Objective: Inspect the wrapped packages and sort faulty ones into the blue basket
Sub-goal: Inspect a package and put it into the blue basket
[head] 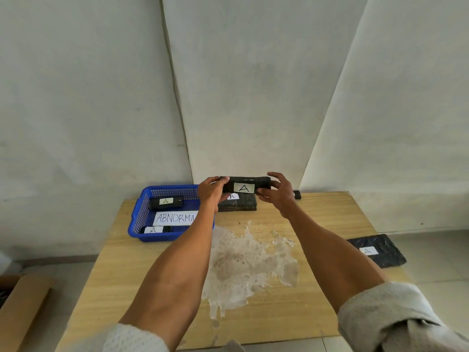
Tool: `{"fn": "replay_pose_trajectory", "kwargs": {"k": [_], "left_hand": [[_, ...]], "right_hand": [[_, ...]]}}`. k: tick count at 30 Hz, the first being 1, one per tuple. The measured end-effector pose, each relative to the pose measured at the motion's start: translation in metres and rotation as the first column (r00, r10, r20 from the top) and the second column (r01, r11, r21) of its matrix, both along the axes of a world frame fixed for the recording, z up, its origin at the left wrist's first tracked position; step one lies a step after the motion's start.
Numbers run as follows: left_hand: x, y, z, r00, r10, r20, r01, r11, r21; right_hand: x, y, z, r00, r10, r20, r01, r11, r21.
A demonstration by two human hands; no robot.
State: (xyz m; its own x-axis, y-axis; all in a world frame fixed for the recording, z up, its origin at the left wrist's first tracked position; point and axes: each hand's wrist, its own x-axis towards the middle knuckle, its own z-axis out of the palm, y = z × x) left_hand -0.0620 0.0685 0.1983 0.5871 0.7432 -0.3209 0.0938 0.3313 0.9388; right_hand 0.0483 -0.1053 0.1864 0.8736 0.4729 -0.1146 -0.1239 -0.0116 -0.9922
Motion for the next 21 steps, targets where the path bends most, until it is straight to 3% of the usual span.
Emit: {"fn": "replay_pose_trajectory", "kwargs": {"k": [3,8,13,21], "left_hand": [[0.003,-0.002,-0.004,0.996,0.038,0.077,-0.031,0.995,-0.09],[0.001,-0.007,-0.007,0.98,0.061,0.187,-0.041,0.994,-0.105],[-0.003,-0.011,-0.008,0.97,-0.015,0.242,0.04,0.994,-0.099],[-0.004,-0.003,-0.009,0.953,-0.037,0.3,0.066,0.994,-0.09]], "right_hand": [[0.004,0.0,-0.002,0.996,-0.045,0.075,0.049,0.997,-0.055],[0.012,0.005,0.005,0.985,-0.108,-0.137,0.119,0.99,0.073],[0.021,0.016,0.006,0.969,-0.228,-0.099,0.226,0.974,-0.03],[0.024,0.02,0.012,0.962,-0.216,-0.166,0.219,0.976,0.0]]}}
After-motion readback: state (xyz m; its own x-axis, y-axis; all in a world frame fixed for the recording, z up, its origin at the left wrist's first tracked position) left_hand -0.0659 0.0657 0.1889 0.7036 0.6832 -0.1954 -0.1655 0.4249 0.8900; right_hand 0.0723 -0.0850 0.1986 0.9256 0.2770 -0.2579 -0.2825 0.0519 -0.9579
